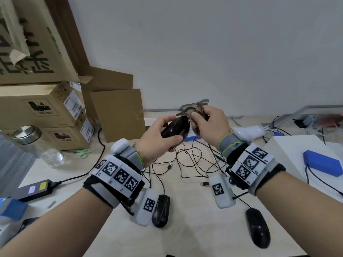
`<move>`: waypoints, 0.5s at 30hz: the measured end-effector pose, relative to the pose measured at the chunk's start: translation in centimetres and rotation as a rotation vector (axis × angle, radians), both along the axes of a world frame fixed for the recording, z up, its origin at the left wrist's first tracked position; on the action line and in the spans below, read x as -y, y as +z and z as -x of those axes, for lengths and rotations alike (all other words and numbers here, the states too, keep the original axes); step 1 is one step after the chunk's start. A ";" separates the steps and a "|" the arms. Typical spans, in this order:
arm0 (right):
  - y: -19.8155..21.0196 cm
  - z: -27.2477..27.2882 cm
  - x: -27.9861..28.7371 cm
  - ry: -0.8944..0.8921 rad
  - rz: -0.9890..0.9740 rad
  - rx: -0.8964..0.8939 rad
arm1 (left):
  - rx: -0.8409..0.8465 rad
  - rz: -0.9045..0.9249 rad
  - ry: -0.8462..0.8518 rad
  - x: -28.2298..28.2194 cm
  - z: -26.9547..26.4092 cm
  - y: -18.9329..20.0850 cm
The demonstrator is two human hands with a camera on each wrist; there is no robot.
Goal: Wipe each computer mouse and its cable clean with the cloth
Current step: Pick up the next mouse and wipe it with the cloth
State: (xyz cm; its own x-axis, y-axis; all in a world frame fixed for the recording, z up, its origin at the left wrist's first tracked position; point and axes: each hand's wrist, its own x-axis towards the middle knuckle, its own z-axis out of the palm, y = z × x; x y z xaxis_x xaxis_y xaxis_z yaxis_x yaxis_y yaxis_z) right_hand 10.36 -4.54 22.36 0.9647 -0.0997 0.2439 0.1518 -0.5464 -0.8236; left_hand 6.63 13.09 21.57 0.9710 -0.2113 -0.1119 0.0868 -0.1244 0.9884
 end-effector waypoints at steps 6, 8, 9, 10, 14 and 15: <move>-1.0 1.6 -1.2 0.070 0.212 0.067 | 0.317 -0.587 0.120 -0.4 -0.8 -0.3; -1.3 3.7 -3.4 0.226 0.321 0.194 | 0.328 -0.701 0.121 -0.2 -1.0 0.0; -1.3 4.5 -4.1 0.291 0.315 0.218 | 0.332 -0.737 0.098 -0.1 -0.9 0.0; -1.1 5.0 -4.4 0.317 0.285 0.227 | 0.349 -0.741 0.077 -0.1 -0.9 -0.2; -1.9 2.4 -2.0 0.128 0.237 0.127 | 0.344 -0.601 0.219 -0.5 -0.3 -1.0; -2.1 1.8 -1.2 0.058 0.251 0.035 | 0.354 -0.583 0.229 -0.4 0.0 -0.9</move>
State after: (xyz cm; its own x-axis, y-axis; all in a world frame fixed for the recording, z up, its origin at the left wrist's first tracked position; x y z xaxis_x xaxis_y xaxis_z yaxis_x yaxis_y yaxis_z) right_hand 8.54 -3.32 20.29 0.9574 0.0237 0.2878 0.2153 -0.7228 -0.6567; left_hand 6.62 13.50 20.64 0.9826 0.0003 0.1857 -0.1397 -0.6577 0.7402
